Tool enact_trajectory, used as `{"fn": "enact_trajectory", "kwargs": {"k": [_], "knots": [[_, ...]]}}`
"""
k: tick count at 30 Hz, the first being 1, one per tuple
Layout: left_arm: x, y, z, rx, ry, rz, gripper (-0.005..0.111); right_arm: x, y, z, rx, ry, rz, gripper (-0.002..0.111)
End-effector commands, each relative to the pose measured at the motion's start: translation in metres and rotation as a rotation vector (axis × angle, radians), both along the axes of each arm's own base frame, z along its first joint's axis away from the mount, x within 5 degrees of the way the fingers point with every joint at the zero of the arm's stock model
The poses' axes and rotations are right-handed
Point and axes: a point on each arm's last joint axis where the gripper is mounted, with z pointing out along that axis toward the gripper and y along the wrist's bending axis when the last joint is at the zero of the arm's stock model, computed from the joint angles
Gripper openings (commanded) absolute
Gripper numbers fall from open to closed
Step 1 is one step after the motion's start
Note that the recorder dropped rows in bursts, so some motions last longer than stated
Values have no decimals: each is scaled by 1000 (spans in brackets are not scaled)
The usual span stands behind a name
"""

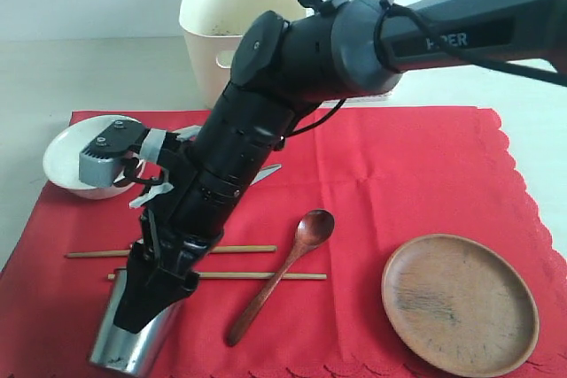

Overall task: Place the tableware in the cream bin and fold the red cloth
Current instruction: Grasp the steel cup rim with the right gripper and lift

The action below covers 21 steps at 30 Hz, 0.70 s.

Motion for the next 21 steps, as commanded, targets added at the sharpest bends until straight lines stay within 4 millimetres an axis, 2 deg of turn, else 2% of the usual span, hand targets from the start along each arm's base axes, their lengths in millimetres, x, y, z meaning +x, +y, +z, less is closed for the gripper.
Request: {"fn": "enact_trajectory", "kwargs": {"k": [1, 7, 10, 12, 17, 20, 21], "knots": [[0, 0, 0, -5, -6, 0, 2, -2, 2, -8, 23, 27, 25, 66], [0, 0, 0, -5, -6, 0, 2, -1, 3, -28, -12, 60, 22, 66], [0, 0, 0, -5, -6, 0, 2, -1, 3, -31, -12, 56, 33, 63], [0, 0, 0, -5, -6, 0, 2, -1, 3, -31, 2, 45, 47, 53], [0, 0, 0, -5, -6, 0, 2, -1, 4, -30, 8, 38, 52, 18], [0, 0, 0, -5, -6, 0, 2, -1, 4, -30, 8, 38, 52, 2], [0, 0, 0, -5, -6, 0, 2, -1, 4, -30, 8, 38, 52, 0]]}}
